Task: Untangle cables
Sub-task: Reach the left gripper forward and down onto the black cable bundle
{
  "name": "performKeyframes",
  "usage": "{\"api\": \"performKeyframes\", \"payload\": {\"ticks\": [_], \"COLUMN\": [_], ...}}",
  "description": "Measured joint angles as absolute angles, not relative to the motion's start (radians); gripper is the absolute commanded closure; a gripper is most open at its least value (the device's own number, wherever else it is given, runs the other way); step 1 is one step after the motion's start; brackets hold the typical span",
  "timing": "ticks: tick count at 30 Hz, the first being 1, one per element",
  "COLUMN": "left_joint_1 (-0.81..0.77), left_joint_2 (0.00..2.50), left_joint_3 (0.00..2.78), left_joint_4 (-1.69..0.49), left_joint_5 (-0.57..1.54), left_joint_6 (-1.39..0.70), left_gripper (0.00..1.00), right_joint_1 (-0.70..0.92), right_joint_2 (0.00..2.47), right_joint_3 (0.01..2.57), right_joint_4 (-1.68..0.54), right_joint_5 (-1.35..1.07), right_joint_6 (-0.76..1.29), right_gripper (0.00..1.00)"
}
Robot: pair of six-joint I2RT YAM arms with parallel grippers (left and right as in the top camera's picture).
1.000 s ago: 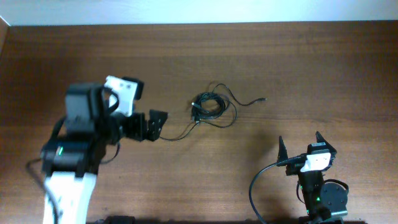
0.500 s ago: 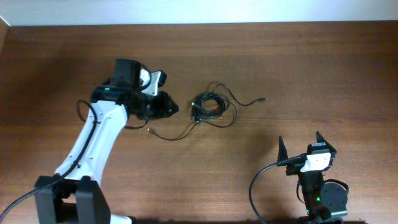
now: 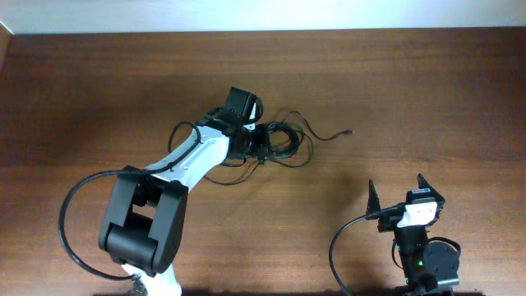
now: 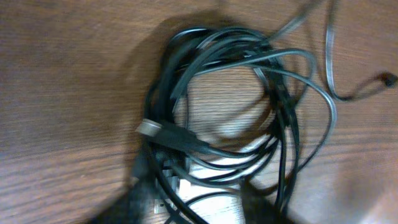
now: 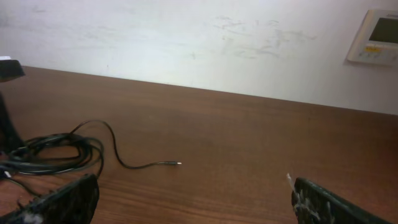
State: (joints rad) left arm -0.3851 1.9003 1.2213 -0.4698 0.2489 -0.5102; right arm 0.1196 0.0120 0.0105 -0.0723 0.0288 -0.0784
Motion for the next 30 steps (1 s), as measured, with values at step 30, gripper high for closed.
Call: {"api": "performKeyframes", "payload": {"ticks": [30], "left_joint_1": [-0.435], "left_joint_2": [1.983], "left_joint_3": [1.544], "left_joint_4": [-0.961], "left_joint_5": [-0.109], "left_joint_6": [-0.286], "left_gripper": [0.67], "right_joint_1": [0.120], "right_joint_2": [0.012], "right_joint_3": [0.010], "right_joint_4": [-0.072], "right_joint_5": [0.029], "right_joint_6": [-0.078], "right_gripper": [0.01]}}
